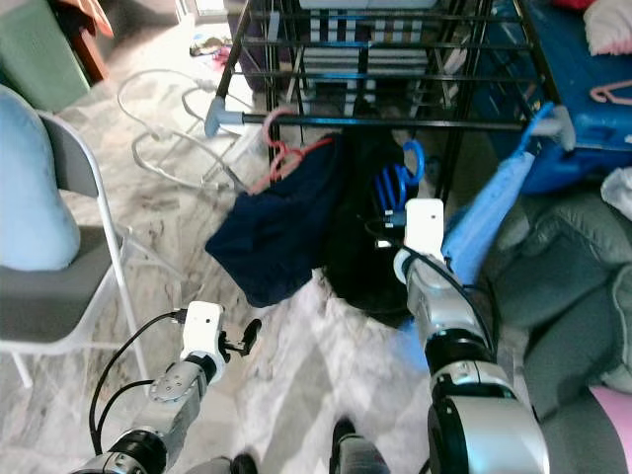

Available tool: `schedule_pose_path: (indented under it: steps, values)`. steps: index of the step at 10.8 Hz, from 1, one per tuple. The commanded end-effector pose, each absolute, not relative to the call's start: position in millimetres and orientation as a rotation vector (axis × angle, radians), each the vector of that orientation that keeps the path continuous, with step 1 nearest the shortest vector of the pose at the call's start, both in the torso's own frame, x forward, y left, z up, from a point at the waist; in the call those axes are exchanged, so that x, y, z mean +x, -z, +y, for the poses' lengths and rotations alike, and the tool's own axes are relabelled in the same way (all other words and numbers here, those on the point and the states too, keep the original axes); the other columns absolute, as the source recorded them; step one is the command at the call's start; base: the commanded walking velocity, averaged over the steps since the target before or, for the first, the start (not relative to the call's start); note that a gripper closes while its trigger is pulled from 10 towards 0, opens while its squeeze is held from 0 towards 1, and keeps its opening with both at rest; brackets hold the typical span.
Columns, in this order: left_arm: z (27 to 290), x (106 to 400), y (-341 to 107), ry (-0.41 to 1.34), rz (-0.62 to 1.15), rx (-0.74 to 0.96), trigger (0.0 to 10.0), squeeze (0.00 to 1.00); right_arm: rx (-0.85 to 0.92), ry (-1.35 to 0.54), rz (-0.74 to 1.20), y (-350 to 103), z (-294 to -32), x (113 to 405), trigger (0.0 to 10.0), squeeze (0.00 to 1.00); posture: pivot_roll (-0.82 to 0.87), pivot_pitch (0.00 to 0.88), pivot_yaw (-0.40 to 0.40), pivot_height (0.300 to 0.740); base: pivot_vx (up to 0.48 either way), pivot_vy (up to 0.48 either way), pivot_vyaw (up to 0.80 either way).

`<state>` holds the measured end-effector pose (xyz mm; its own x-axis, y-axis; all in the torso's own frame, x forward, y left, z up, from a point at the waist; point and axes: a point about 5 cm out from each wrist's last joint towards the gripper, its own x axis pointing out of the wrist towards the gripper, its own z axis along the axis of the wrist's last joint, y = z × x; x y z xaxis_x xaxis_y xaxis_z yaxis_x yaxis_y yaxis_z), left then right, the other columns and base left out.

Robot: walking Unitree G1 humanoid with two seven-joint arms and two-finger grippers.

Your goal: Hang hanger

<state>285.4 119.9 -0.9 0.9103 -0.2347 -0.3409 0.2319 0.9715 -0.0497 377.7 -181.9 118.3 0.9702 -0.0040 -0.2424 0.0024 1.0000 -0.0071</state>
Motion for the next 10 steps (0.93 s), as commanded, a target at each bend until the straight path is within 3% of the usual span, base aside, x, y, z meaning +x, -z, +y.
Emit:
schedule_pose_path:
  steps: [1,6,10]
  values:
    - [125,282,4,0.232,0.368,0.0,10.0,0.0,-0.007,0.0,0.179,-139,-180,387,10.0,0.0,-0.13,0.193,0.038,0.74,0.0,0.0,0.0]
    - [135,278,8,0.236,0.385,0.02,10.0,0.0,0.038,0.001,0.143,-179,-177,408,10.0,0.0,-0.09,0.216,0.048,0.74,0.0,0.0,0.0]
    - [137,273,13,0.211,0.412,-0.016,10.0,0.0,0.105,0.11,0.274,-121,-177,384,10.0,0.0,-0.07,0.208,0.047,0.74,0.0,0.0,0.0]
